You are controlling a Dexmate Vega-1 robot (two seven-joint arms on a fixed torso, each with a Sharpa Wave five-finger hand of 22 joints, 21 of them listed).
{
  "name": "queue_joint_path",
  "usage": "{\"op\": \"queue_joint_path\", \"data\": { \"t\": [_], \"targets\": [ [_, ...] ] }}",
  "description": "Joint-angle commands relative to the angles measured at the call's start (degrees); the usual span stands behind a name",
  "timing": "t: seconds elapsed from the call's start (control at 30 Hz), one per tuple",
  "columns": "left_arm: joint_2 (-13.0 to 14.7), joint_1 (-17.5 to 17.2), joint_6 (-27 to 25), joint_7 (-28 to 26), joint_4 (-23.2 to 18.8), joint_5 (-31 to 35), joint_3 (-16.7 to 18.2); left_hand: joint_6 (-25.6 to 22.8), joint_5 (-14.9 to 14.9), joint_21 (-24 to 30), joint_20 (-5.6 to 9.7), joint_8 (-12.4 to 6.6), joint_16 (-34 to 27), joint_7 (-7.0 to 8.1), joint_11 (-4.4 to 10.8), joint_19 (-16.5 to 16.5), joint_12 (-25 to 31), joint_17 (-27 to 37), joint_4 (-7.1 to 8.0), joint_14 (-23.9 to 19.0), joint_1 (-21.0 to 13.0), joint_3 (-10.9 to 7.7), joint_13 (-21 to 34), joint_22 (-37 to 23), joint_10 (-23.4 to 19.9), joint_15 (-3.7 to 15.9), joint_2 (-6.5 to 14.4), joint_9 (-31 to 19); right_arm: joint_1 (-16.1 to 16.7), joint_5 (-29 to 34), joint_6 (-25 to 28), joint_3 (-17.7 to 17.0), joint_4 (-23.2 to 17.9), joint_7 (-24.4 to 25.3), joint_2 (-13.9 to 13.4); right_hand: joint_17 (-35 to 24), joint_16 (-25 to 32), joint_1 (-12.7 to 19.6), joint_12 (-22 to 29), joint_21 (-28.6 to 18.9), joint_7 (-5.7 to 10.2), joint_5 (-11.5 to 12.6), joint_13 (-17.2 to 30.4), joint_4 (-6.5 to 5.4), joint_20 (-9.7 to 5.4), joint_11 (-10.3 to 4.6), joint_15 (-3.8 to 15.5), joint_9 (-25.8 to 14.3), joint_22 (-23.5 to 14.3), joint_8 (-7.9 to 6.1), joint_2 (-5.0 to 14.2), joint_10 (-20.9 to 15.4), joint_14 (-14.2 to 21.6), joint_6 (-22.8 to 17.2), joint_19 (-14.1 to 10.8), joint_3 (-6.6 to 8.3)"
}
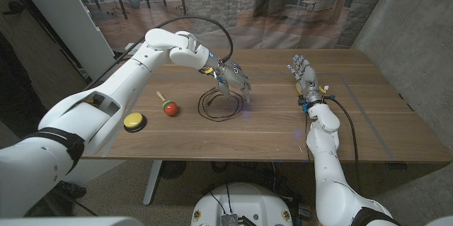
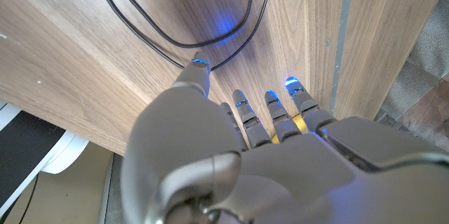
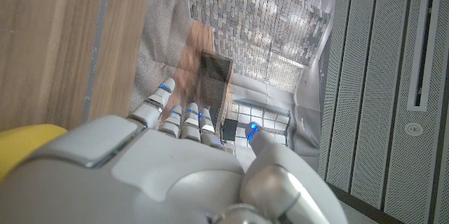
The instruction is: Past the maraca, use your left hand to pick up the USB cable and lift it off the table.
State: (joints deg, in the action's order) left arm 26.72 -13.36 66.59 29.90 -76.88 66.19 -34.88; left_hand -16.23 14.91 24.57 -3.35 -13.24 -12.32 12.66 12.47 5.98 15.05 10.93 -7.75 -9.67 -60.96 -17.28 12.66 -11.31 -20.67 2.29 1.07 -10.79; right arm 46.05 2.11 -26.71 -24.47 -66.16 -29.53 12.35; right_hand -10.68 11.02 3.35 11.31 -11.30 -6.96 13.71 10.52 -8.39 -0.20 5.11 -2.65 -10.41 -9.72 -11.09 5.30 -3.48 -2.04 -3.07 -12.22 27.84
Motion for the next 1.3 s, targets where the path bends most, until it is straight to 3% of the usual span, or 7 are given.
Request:
{"op": "queue_joint_path", "data": {
  "t": [0.03,0.37,1.2,1.3],
  "targets": [
    [0.6,0.8,0.0,-3.7,1.0,2.7,-1.8,-0.5,0.4,0.1,-0.11,-0.14,-0.4,-0.15,-0.04,0.4,0.3,0.1,-0.04,-0.5,-0.7,0.35,0.3,-0.3,-0.9,4.49,0.0,-0.2,-0.6,0.0,-0.5,0.0,1.3,0.1,-0.1,-0.2,0.0,0.2,-0.1,0.1,-0.21,-0.3,0.3,0.00,-0.12,0.36,-0.01,-0.2,-0.1,0.06,3.04,-0.2,0.3,-0.5,-0.6,0.57],
    [0.8,1.4,-0.8,-4.9,2.0,3.5,-3.0,-0.8,0.4,0.1,-0.15,-0.08,-0.4,-0.13,-0.06,0.5,0.2,0.2,-0.01,-0.5,-1.0,0.66,0.3,-0.3,-1.1,4.49,0.3,-0.2,-0.6,0.0,-0.4,0.0,1.3,0.0,-0.2,-0.2,0.0,0.1,-0.1,0.1,-0.23,-0.3,0.3,-0.01,-0.14,0.39,-0.02,-0.2,-0.1,0.07,3.02,-0.3,0.3,-0.5,-0.6,0.59],
    [1.2,3.9,-2.6,-13.6,4.2,9.6,-8.3,-1.3,0.4,0.2,-0.20,0.32,-0.3,-0.12,-0.03,0.6,-0.1,0.2,0.23,-0.4,-1.3,1.89,0.4,-0.3,-1.7,4.26,0.8,-0.2,-1.4,0.2,-0.9,-0.1,2.7,0.2,-0.7,-0.2,0.0,0.1,-0.1,0.1,-0.22,-0.3,0.3,0.06,-0.18,0.39,0.03,-0.2,-0.1,0.08,2.96,-0.3,0.2,-0.5,-0.6,0.68],
    [1.0,4.3,-2.8,-14.1,4.8,9.6,-8.9,-2.0,0.4,0.2,-0.20,0.21,-0.3,-0.64,-0.01,0.6,-0.3,0.2,0.25,-0.5,-1.4,2.12,0.4,-0.3,-1.6,4.33,0.9,-0.2,-1.6,0.0,-1.0,-0.2,3.1,0.1,-0.8,-0.2,0.0,0.1,-0.1,0.1,-0.24,-0.4,0.3,0.04,-0.13,0.40,-0.02,-0.2,-0.1,0.08,2.85,-0.3,0.3,-0.5,-0.6,0.62]
  ]
}}
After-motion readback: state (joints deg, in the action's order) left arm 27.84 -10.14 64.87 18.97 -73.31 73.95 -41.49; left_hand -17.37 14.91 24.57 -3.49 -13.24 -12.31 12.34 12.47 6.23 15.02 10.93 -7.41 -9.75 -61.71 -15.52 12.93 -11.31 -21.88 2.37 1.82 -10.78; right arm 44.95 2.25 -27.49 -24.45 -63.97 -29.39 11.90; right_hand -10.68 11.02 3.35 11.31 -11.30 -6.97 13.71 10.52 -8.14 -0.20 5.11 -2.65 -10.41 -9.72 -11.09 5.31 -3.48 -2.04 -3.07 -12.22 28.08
